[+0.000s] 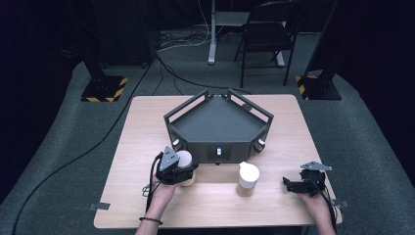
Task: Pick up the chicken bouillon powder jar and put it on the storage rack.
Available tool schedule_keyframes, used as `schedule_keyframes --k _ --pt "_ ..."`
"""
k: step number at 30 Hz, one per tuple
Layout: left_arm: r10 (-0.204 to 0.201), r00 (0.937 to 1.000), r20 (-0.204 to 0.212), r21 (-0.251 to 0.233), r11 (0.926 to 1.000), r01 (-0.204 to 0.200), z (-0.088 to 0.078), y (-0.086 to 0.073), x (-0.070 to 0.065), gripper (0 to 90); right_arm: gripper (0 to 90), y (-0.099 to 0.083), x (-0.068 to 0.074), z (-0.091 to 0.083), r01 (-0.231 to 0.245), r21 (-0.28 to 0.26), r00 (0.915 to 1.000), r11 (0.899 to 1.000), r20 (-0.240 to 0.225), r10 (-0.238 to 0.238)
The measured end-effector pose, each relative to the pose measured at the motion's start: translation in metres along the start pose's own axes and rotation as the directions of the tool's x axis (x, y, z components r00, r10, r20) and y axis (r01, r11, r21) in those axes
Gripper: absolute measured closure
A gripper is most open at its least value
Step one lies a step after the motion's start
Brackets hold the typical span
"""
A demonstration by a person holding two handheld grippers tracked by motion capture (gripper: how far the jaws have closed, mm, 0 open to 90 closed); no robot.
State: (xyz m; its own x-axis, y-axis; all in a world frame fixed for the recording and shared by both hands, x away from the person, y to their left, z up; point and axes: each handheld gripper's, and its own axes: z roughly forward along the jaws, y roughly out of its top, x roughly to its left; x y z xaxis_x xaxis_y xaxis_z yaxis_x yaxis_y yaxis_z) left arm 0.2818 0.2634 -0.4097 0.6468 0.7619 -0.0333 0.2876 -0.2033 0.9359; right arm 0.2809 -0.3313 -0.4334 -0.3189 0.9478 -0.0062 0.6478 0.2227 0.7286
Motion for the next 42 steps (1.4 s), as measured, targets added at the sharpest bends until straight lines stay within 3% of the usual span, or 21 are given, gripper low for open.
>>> schedule_keyframes --k 12,25,32,42 --pt "0.03 0.9987 0.041 -0.033 0.9991 -0.028 -0.011 0.041 0.004 35.6 0.0 0.0 0.0 0.0 0.0 0.0 1.0 1.0 0.0 0.0" --pt "0.08 0.9946 0.066 -0.053 0.9956 -0.077 -0.012 0.091 0.006 35.6 0.0 0.0 0.0 0.0 -0.001 0.0 1.0 1.0 0.001 0.001" --pt "0.086 0.9945 0.06 -0.063 0.9946 -0.083 -0.007 0.113 0.01 35.6 0.0 0.0 0.0 0.0 -0.001 0.0 1.0 1.0 0.001 0.001" --pt "0.082 0.9965 -0.016 -0.076 0.9937 -0.083 0.01 0.131 0.01 35.7 0.0 0.0 0.0 0.0 0.0 0.0 1.0 1.0 0.0 0.0"
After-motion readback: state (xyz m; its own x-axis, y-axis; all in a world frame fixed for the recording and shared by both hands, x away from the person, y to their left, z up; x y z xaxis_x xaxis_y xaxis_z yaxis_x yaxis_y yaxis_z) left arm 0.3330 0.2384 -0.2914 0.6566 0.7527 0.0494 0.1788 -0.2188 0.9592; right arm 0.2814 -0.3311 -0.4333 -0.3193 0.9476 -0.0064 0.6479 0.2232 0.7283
